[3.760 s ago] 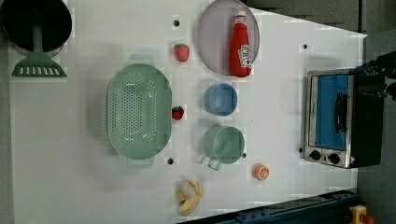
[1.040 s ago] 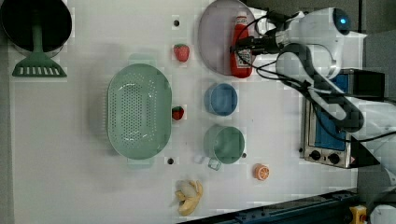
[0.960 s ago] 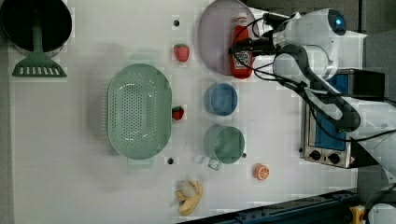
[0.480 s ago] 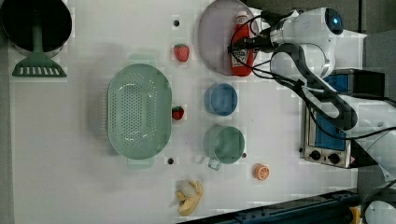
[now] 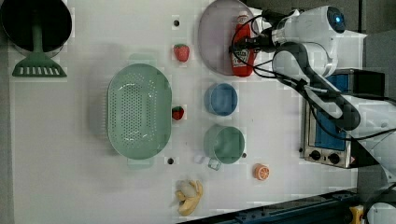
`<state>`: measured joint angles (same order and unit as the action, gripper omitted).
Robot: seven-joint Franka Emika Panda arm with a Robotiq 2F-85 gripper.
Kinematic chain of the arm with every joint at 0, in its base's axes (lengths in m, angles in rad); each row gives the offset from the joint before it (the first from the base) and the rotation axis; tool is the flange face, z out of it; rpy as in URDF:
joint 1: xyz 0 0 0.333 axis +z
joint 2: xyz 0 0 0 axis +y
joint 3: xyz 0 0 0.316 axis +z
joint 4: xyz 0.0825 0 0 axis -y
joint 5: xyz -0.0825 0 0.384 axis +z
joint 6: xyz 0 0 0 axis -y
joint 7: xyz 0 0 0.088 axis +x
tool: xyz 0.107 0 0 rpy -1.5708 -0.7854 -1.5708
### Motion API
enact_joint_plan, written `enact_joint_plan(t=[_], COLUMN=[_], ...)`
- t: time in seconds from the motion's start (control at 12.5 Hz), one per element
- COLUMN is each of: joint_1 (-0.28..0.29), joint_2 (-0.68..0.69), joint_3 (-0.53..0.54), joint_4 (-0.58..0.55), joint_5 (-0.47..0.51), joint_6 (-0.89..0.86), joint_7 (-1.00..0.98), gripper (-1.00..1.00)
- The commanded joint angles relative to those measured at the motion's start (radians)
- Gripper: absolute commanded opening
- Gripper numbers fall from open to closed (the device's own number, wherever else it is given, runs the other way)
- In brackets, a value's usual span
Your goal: Pick ketchup from plate and place it on table.
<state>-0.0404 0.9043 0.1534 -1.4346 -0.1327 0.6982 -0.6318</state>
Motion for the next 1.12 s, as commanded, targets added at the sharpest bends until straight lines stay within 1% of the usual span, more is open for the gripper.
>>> enact_joint_plan(t=[0.08, 0.16, 0.32, 0.56, 0.8, 1.12], joint_1=[-0.011, -0.017, -0.036, -0.074, -0.11, -0.143], joint_2=[-0.181, -0.22, -0.298, -0.425, -0.557, -0.696], joint_3=[-0.005, -0.005, -0.008, -0.019, -0.02, -0.024], joint_4=[0.021, 0.02, 0.004, -0.069, -0.2, -0.431], joint_5=[0.04, 0.06, 0.066, 0.067, 0.068, 0.068], joint_6=[-0.126, -0.175, -0.227, -0.278, -0.289, -0.285], joint_7=[-0.023, -0.023, -0.021, -0.011, -0.008, -0.008], gripper=[0.15, 0.15, 0.15, 0.15, 0.15, 0.15])
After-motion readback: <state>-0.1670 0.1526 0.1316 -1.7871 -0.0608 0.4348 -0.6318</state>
